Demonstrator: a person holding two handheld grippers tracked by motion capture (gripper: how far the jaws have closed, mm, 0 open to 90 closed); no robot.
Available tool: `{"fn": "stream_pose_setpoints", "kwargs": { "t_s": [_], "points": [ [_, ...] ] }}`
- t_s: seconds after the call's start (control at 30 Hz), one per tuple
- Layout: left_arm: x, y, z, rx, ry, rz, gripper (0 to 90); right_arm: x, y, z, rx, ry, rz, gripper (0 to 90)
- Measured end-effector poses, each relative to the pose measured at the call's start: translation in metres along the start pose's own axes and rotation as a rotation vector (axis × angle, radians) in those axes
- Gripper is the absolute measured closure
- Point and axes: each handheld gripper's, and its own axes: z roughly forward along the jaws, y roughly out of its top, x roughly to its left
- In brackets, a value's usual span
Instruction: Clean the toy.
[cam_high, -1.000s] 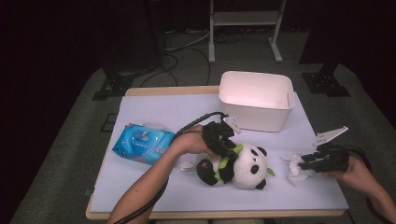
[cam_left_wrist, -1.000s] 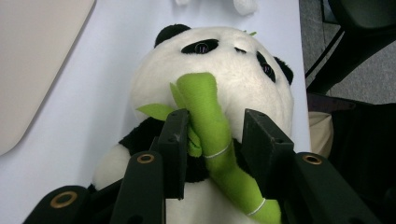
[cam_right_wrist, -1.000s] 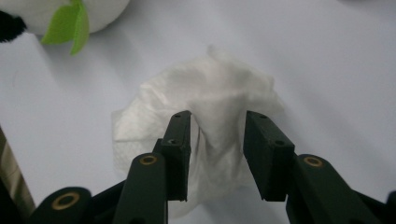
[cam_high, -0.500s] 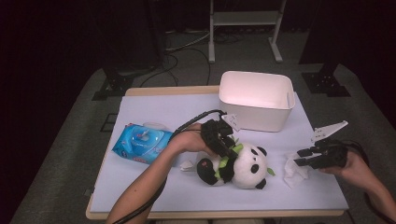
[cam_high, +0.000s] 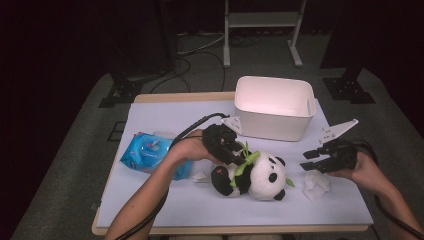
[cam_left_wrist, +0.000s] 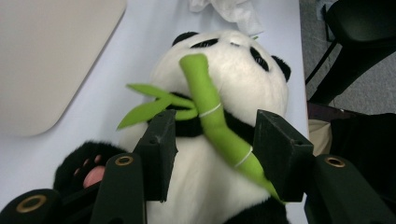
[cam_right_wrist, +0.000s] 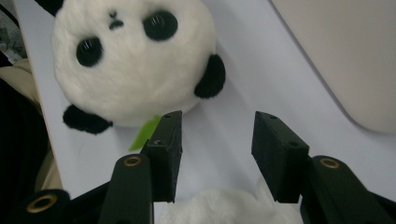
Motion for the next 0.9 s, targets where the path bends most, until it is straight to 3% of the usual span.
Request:
{"fn": "stream_pose_setpoints", "kwargs": {
  "t_s": [0.4, 0.9],
  "points": [
    [0.004, -0.03, -0.023, -0.05, 0.041, -0.063, 44.8, 0.0, 0.041, 0.006, -0.018, 0.006, -0.047, 45.0],
    [0.008, -0.061, -0.038, -0.061, 0.08, -0.114, 38.9, -0.007, 0.082, 0.009, -0.014, -0.013, -0.101, 42.0]
  ]
}}
